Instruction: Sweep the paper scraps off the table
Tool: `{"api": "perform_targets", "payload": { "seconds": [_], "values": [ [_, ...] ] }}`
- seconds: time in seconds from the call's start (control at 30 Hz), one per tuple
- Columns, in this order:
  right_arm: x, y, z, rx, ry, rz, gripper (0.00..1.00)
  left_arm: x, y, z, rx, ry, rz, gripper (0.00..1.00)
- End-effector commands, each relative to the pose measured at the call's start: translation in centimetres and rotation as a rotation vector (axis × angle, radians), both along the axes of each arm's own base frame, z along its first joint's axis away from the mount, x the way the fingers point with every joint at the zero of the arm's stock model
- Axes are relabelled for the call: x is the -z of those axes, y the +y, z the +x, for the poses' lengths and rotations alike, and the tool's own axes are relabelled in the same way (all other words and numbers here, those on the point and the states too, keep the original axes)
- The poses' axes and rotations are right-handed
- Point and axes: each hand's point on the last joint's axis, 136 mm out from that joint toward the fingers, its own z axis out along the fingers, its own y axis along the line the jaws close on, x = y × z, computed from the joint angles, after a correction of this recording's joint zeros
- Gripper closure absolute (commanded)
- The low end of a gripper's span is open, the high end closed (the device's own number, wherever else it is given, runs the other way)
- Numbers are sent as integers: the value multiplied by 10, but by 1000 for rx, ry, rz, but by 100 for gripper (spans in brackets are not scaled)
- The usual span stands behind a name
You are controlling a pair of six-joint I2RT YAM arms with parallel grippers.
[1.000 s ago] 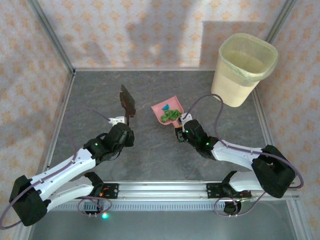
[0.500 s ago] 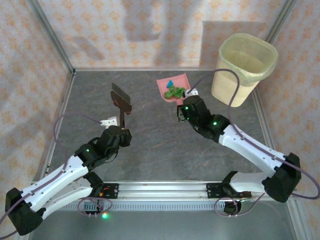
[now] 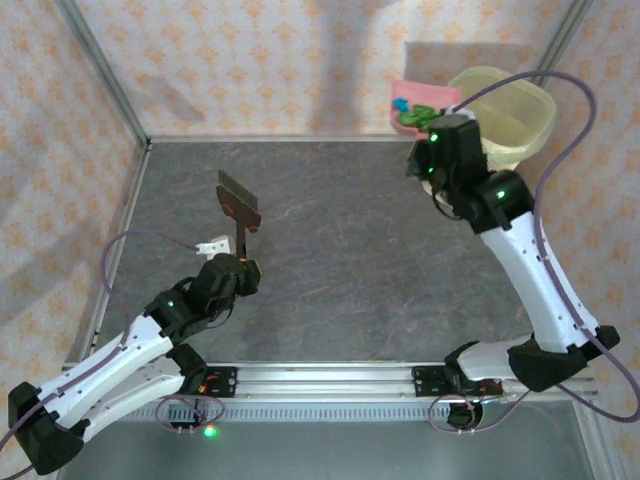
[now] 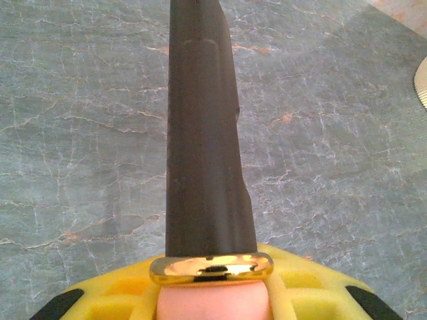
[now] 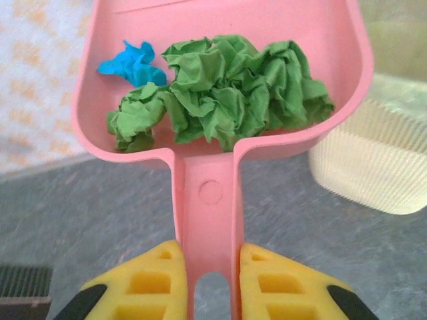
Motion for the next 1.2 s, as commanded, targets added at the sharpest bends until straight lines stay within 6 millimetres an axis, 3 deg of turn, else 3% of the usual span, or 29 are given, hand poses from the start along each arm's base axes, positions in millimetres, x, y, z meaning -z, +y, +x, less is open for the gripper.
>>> {"api": "perform_targets", "payload": {
  "seconds": [0.0,0.13,0.33,0.5,0.73,0.87,1.17],
  "values": [
    [3,-16,10,33,93,109,100,-6,9,0,-40,-28,-2,100],
    [-8,-45,38,110,87,205,100,-8,12,0,-45,-40,1,100],
    [-3,-85,82,169,131,494,100,-7,14,-1,-46,-44,9,100],
    [-4,-103,107,187,125,718,100,-6,14,-1,-48,-47,8,100],
    [-20,-112,117,251,95,880,100,-4,12,0,-43,-42,12,100],
    [-21,-104,126,227,107,1032,100,-3,12,1,-42,-38,16,100],
    [-39,-109,107,258,8,1078,100,-6,13,0,-45,-49,8,100]
  ]
}}
